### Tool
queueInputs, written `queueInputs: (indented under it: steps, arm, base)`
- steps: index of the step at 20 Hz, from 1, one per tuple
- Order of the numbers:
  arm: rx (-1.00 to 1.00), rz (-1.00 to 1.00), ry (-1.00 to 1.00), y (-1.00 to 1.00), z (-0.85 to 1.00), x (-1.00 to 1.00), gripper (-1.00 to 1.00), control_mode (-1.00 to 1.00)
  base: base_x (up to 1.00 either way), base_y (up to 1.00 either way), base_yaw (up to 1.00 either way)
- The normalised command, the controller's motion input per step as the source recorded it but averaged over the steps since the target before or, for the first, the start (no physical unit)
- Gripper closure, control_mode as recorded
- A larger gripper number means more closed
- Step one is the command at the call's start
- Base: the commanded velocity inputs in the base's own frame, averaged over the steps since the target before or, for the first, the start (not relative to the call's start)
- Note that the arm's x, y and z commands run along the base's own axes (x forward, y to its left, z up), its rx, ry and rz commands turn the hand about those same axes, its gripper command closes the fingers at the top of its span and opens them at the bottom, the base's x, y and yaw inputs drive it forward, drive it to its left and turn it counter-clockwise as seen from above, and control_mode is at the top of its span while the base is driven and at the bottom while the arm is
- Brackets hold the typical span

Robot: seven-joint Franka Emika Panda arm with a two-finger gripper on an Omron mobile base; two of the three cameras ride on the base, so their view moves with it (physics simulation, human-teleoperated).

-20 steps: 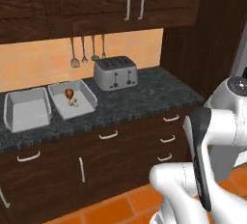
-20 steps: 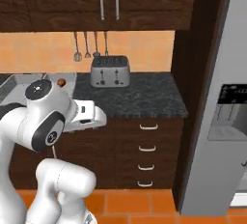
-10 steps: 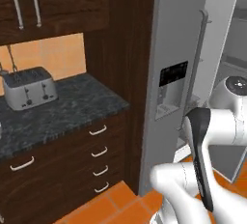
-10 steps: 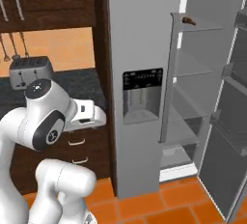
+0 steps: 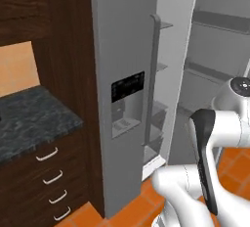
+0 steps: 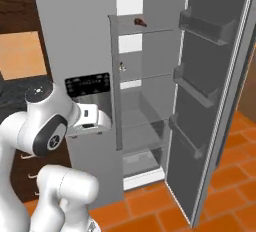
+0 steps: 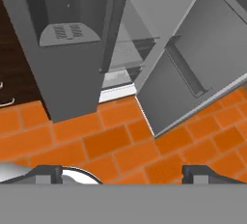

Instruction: Place one mushroom and one chicken drumstick in each tupperware on the nearby counter, to pack two identical lunches.

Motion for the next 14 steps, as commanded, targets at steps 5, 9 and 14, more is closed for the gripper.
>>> queueInputs:
  steps: [5,9,14]
  arm:
    - [0.0,0.0,0.0,0.0,0.0,0.0,-1.0,1.0]
    - [0.0,0.0,0.0,0.0,0.0,0.0,-1.0,1.0]
    - [0.0,0.0,0.0,0.0,0.0,0.0,-1.0,1.0]
  base:
    - [0.69,-0.94,0.23]
    - [0.77,-0.62,0.32]
    - [0.79,-0.03,0.33]
